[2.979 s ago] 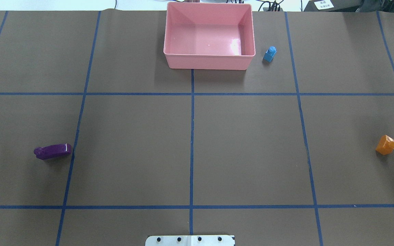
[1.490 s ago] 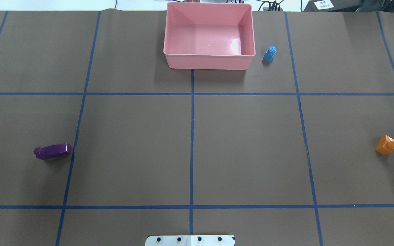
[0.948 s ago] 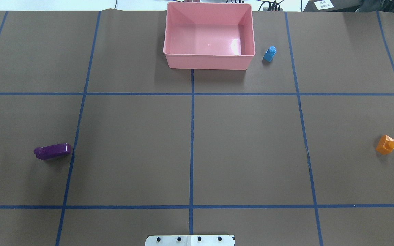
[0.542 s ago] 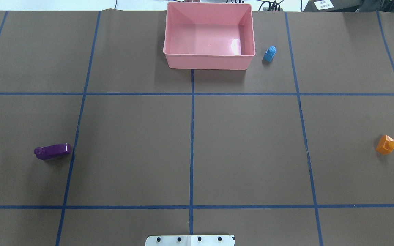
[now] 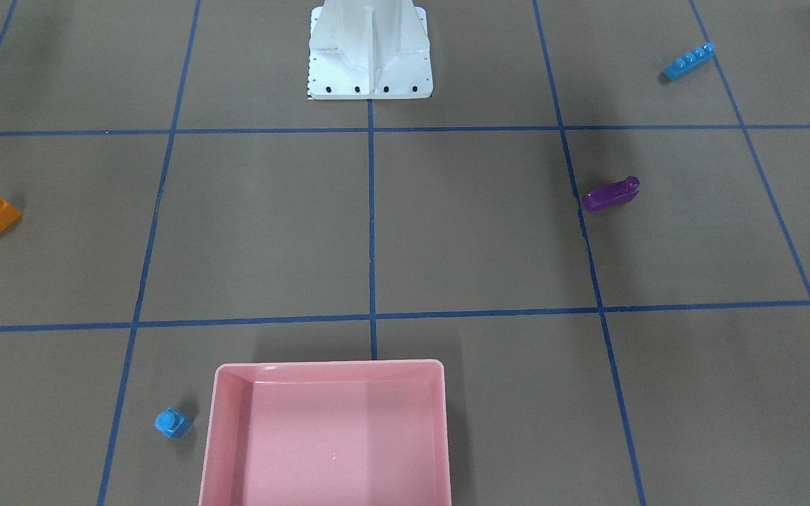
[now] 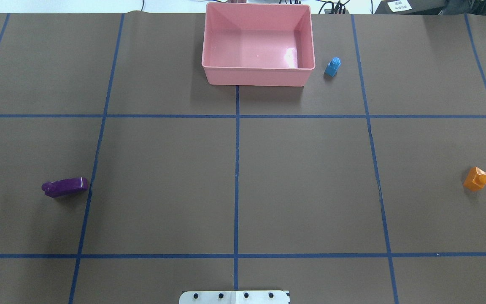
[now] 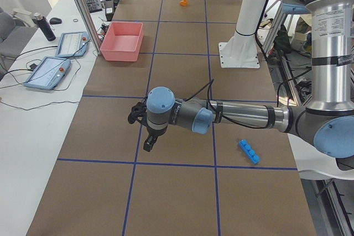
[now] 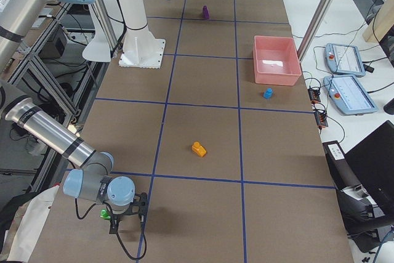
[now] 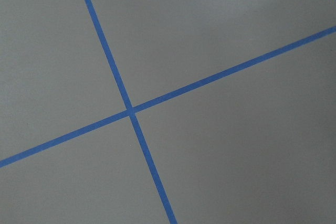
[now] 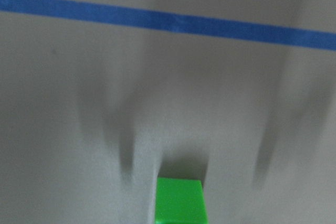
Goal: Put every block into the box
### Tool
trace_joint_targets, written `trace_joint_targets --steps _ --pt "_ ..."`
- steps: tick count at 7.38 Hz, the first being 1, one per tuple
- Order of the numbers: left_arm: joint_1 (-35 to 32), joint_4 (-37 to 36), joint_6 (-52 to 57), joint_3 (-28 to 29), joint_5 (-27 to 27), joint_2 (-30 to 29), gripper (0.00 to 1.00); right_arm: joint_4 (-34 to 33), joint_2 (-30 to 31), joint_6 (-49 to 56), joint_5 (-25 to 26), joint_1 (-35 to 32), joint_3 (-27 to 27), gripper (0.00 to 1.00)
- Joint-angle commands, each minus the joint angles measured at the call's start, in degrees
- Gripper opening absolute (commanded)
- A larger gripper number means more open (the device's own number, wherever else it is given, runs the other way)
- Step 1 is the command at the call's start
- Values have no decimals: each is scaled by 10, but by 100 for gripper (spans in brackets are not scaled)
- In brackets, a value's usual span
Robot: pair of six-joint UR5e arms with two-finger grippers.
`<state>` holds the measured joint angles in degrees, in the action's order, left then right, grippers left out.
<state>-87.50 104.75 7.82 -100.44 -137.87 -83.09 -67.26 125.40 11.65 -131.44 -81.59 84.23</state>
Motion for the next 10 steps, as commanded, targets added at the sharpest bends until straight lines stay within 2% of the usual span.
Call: trace_joint_targets --steps 1,2,3,5,6,7,8,9,10 --pt "6 0 0 0 -7 1 100 -1 13 20 -14 0 -13 78" --pt "17 -2 -2 2 -28 1 100 -1 13 16 -22 0 -23 31" --pt "25 -2 -2 2 -29 1 100 -1 10 14 -29 0 -23 0" --pt "33 -2 1 1 -31 10 100 1 -6 -25 -52 0 -14 0" --pt "33 -1 1 -2 -43 27 100 -1 -26 -81 -74 -1 17 0" --pt "34 5 2 8 -69 46 100 -6 -44 -115 -75 -1 63 0" --pt "34 13 -6 -7 -97 83 100 -23 -77 -156 -78 -3 100 0" --pt "36 33 -53 -20 -112 104 100 -82 -137 -172 -80 -3 132 0" --pt "76 45 -56 -34 -104 104 99 -164 -221 -190 -81 -3 146 0"
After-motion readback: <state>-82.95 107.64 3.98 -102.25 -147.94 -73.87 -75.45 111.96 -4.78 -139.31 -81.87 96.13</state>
